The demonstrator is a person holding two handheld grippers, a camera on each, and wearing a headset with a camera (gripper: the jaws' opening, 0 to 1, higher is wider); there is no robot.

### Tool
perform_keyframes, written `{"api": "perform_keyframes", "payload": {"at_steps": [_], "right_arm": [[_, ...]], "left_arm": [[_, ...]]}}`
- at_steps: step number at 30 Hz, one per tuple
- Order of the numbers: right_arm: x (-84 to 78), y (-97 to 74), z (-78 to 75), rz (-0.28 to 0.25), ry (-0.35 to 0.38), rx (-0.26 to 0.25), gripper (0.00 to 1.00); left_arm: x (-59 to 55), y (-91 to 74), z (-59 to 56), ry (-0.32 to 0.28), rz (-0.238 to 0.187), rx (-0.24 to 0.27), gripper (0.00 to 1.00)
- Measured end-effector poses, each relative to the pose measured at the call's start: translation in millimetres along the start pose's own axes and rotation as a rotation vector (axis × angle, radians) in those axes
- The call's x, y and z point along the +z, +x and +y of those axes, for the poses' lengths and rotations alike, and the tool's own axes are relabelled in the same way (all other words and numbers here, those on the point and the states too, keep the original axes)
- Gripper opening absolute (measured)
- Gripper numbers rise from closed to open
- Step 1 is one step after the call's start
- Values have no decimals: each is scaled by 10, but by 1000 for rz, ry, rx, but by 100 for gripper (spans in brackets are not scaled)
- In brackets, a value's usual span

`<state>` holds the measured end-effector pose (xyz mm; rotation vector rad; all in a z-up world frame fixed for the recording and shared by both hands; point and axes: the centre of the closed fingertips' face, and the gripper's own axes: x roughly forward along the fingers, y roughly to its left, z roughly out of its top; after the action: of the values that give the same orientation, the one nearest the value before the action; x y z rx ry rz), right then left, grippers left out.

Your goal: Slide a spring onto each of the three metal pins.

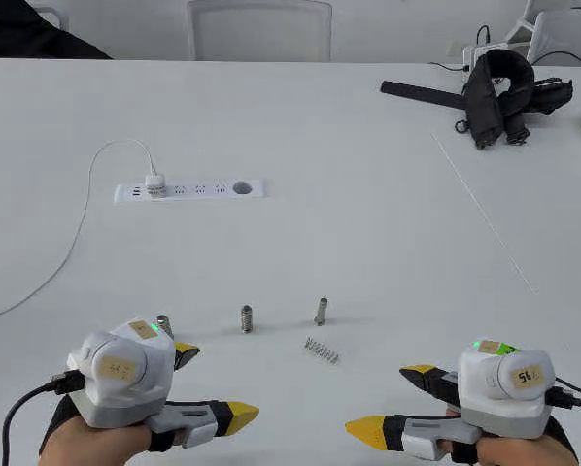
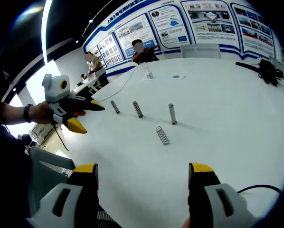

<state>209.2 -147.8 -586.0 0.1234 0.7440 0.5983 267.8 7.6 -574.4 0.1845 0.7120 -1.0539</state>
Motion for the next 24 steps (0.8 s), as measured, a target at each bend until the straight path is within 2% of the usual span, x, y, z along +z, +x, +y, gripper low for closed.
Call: {"api": "perform_keyframes", "payload": {"at_steps": [13, 18, 24], "right_arm": [[-47, -62, -28, -7, 15, -11, 80], [-53, -45, -7, -8, 15, -6, 80], [-48, -24, 16, -7, 19, 2, 80]], "left_arm": [[212, 306, -164, 116, 36, -72, 71], [264, 369, -185, 137, 43, -89, 71], [266, 398, -196, 163, 58, -103, 71]]}}
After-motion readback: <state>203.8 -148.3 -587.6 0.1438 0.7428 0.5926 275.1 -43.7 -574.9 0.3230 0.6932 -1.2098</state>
